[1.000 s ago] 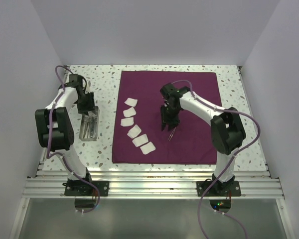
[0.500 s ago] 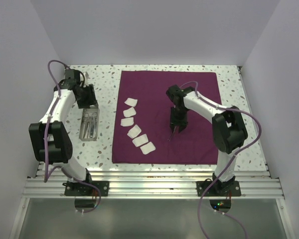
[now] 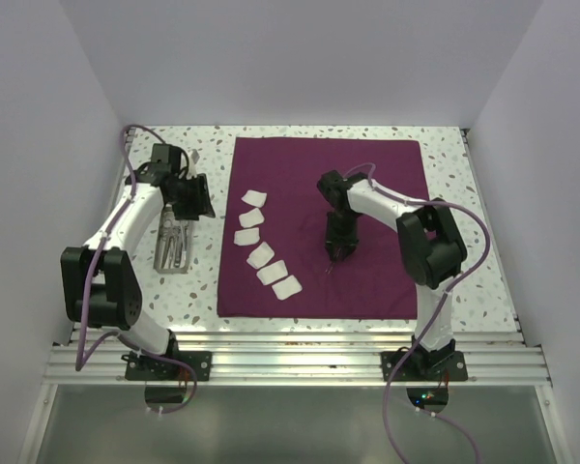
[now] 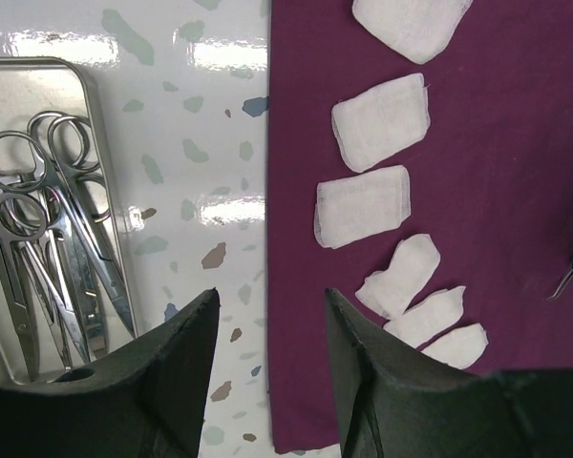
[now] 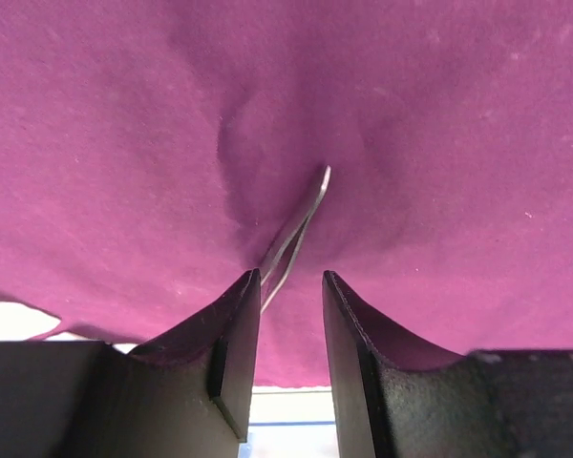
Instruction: Prepare the surgical pack
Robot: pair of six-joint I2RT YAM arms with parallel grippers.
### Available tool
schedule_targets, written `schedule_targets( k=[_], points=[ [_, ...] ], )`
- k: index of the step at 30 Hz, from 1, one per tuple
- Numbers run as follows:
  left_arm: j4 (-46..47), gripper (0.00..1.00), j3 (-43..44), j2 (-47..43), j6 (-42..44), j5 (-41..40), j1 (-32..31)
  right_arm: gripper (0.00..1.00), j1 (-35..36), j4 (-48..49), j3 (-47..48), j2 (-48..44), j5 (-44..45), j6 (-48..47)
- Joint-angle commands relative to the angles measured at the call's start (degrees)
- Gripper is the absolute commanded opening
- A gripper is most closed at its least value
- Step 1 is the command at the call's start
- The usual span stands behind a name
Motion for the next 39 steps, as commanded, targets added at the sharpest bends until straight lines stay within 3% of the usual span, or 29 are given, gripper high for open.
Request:
schedule_targets(
  k=[1,10,15,20,23,27,29,33,35,39],
  points=[
    [1.11,0.52,-0.07,-3.22,-1.37,1.52,-0.31,0.36,0.03,1.53,1.95,-0.06,-0.21,1.4],
    [0.49,0.52,-0.16,-3.75,-1.46,3.54,-0.49,0.31,-0.32,3.11,0.37,1.0,-2.31,2.45],
    [2.24,0.47,-1.03,-4.54,-0.67,11.61,-0.67,0.26,-0.49,3.91,-0.6,0.56,-2.49,2.72],
    [5.23,0.47,-2.97,-5.68,-2.51,17.33,-1.02,0.18,-0.93,4.52,-1.38,0.38,-2.93,2.72],
    [6.55,0.49,-3.67,-6.38,-3.13,21.1,-1.54,0.0,-1.2,4.09,-1.56,-0.75,-2.76,2.45],
    [13.9,0.55,-6.39,-8.23,-5.67,29.28,-3.74,0.0,-1.37,0.66,1.94,-6.81,-1.96,-1.76],
    [18.66,0.57,-9.99,-9.81,-9.97,33.4,-6.11,0.0,-1.37,2.4,3.01,-9.97,-5.81,-5.88],
    [32.9,0.62,-14.91,-11.75,-17.44,34.04,-12.17,0.0,-1.37,8.02,2.48,-16.04,-20.38,-9.59],
    [36.77,0.62,-15.01,-11.31,-20.34,32.82,-15.6,0.0,-1.37,15.92,-0.58,-17.63,-31.8,-8.28],
    [39.6,0.62,-14.05,-8.68,-23.95,31.94,-20.34,0.0,-1.37,28.23,-6.74,-22.28,-39.13,-1.52]
  ],
)
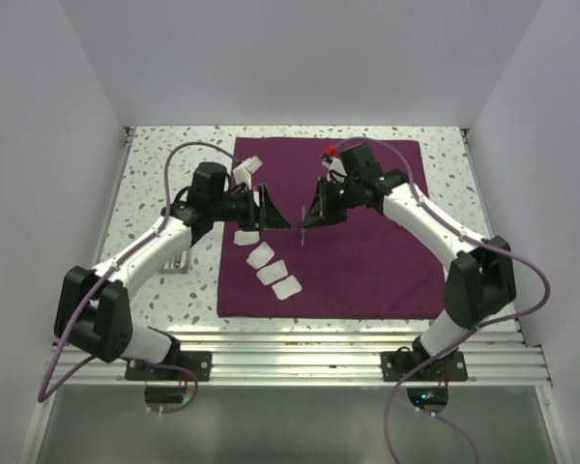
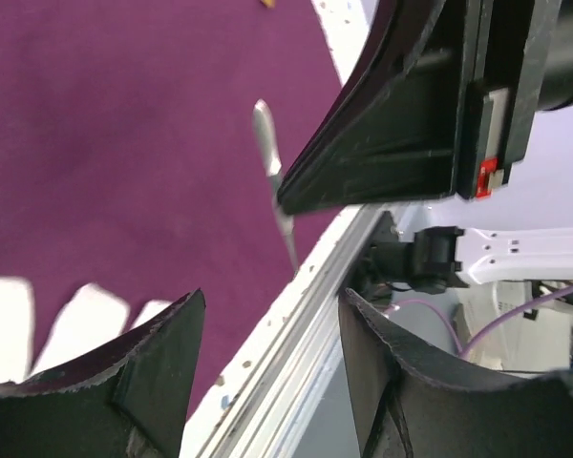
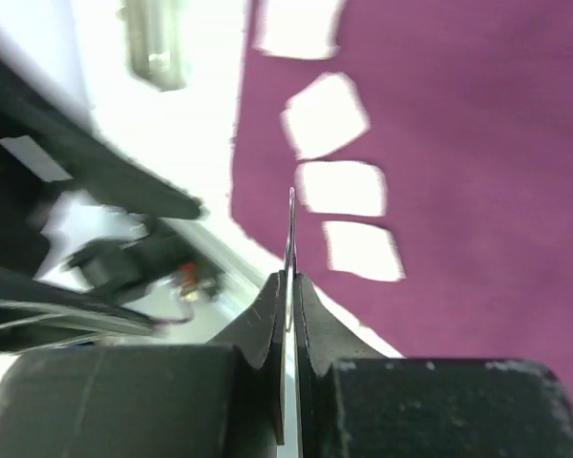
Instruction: Prepare the surgical pack
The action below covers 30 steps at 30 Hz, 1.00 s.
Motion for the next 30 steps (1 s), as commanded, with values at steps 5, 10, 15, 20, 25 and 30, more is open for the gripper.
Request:
schedule_targets(
  k=[5,10,15,20,25,30],
  points=[
    [10.05,0.6,1.76,2.55,-7.82,-0.13,-5.04,0.0,0.66,13.34,-5.03,-5.61,-12.83,4.71],
    [8.22,0.56,2.12,3.78,-7.73,-1.27,-6.8,0.0,1.01,15.17,-6.43,-6.4,-12.92,6.81],
    [7.25,0.41,2.2,4.48,-7.38,-1.11,-7.07,0.0,1.89,16.41,-6.53,-6.67,-13.18,8.66],
    [-1.87,0.0,6.05,6.41,-3.0,-3.9,-6.63,0.03,1.89,13.35,-5.3,-6.58,-9.42,7.63],
    [-25.13,0.0,11.95,7.38,10.8,-22.14,-1.63,0.44,0.49,-9.23,4.28,-1.14,11.48,-0.02],
    [-33.27,0.0,12.49,5.71,20.98,-38.17,11.72,0.46,0.31,-12.6,4.47,0.98,13.01,-2.94]
  ],
)
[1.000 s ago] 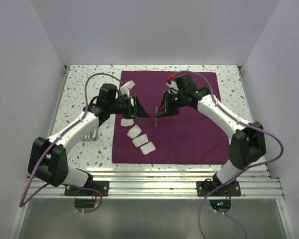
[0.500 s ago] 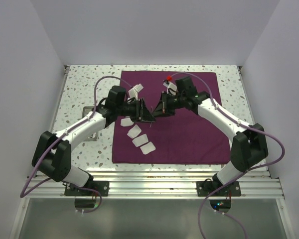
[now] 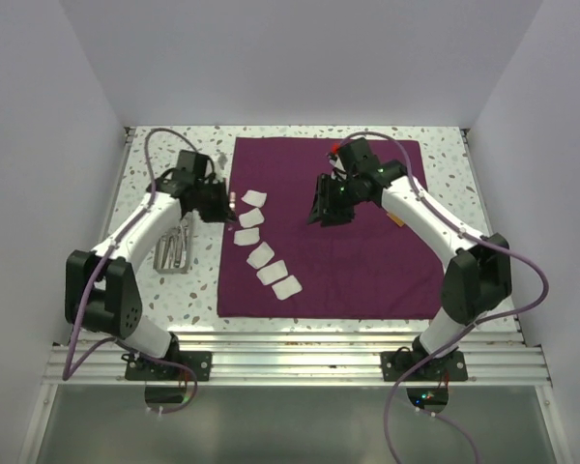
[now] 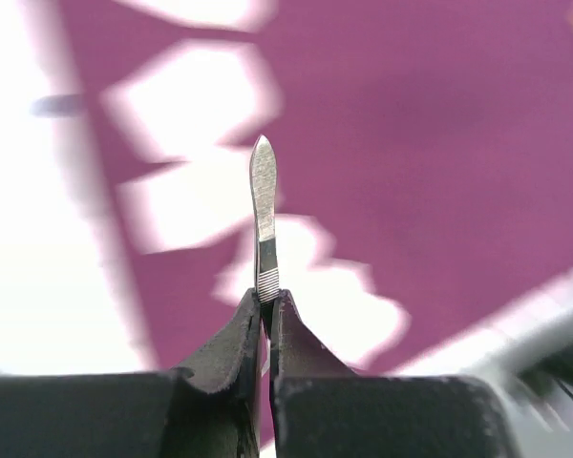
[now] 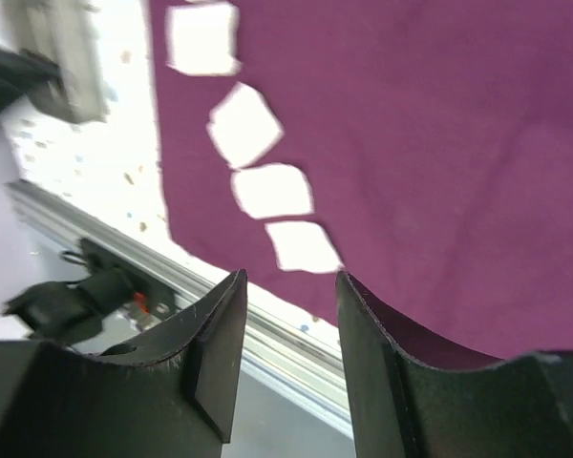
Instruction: Prepare the surgical pack
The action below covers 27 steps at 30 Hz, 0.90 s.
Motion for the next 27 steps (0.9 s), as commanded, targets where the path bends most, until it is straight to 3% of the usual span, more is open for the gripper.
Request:
schedule_targets(
  k=[1,3,8,15,23,24,27],
  points=[
    [-12.09,0.0,1.54,-1.32,11.73,-19.61,8.19,0.46,-0.34,-6.82,0.11,1.5,4.47,-3.11],
    [-12.89,0.0,1.54,0.25,15.07,-27.44,11.71,0.47,-0.26,-5.59,-1.03,1.94,2.53,-2.32],
    [-10.78,0.0,0.22,5.96,17.46,-31.79,18.03,0.47,-0.34,-4.44,-1.65,4.49,-1.08,-1.88],
    [-10.34,0.0,-1.18,9.48,16.94,-35.3,18.58,0.47,-0.34,-4.01,-1.47,6.08,-3.1,-2.85],
    [-11.48,0.0,-3.38,9.4,15.44,-39.26,18.75,0.47,1.23,0.82,-5.95,7.39,-5.47,3.47],
    [-11.57,0.01,-3.73,9.4,15.27,-39.78,18.75,0.47,1.33,1.35,-6.22,7.92,-5.82,4.44],
    [-11.13,0.18,-4.88,8.96,14.65,-40.13,18.75,0.46,2.11,1.89,-6.48,8.97,-5.48,8.39]
  ],
)
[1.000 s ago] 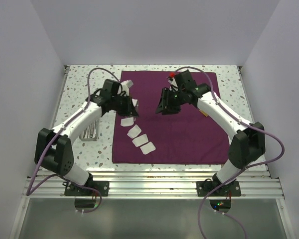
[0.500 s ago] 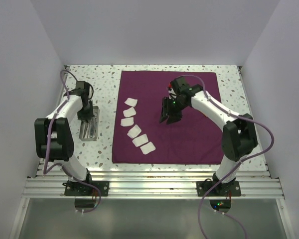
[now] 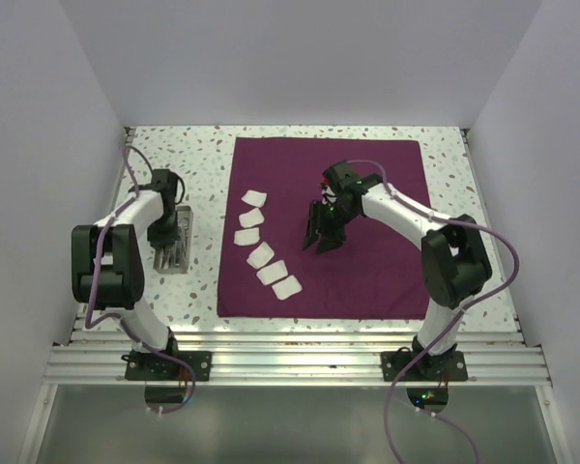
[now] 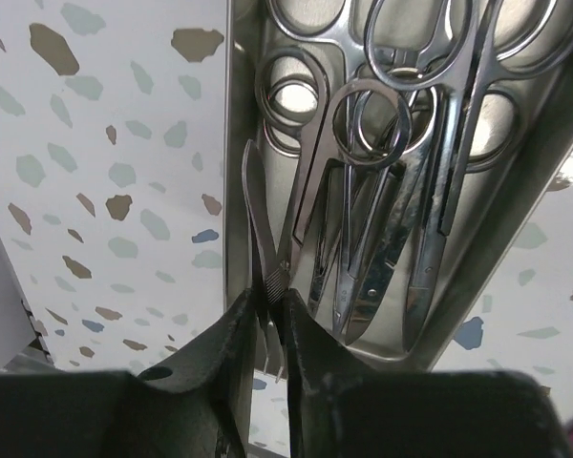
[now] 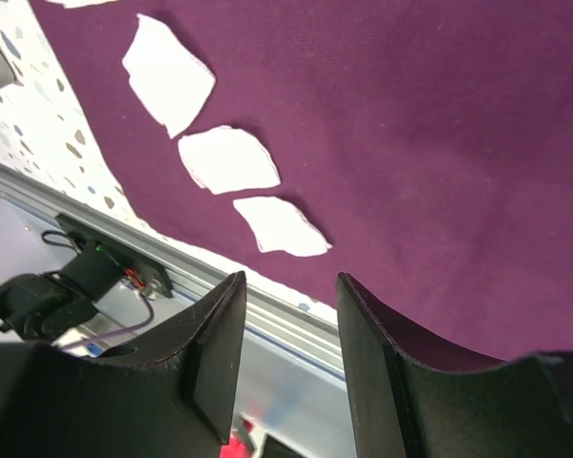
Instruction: Prepare the surgical pack
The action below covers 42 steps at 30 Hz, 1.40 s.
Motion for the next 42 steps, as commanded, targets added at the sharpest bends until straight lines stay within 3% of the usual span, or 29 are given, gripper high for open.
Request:
schedule_targets(
  k=[1,6,11,16,21,29,42],
  points=[
    [-0.27,0.21,-1.29,-1.64,-1.0,-2.59,0.33,0.46,1.33,2.23,-0.27,1.96,-0.95,6.47],
    [-0.71,0.38,-1.38,-3.83,-1.44,-1.36,0.33,0.47,3.88,3.38,0.52,3.98,-1.56,6.76],
    [-1.41,0.5,-1.47,-7.09,-2.32,2.5,0.24,0.47,4.06,7.06,-3.08,3.98,-6.99,-1.75],
    [-2.82,0.51,-0.24,-13.05,-4.16,10.23,0.07,0.47,4.23,4.26,-5.71,3.99,-6.84,-14.4],
    [-0.71,0.52,-2.69,-20.17,-8.11,19.1,-2.91,0.47,5.55,7.77,-7.66,3.46,-9.29,-19.34],
    [0.96,0.52,-6.04,-26.42,-14.36,24.83,-9.51,0.47,7.04,12.96,-8.01,5.83,-10.79,-20.14],
    [0.17,0.52,-4.9,-26.25,-14.01,25.89,-9.95,0.43,10.21,16.3,-8.54,9.08,-11.14,-18.73]
  ],
)
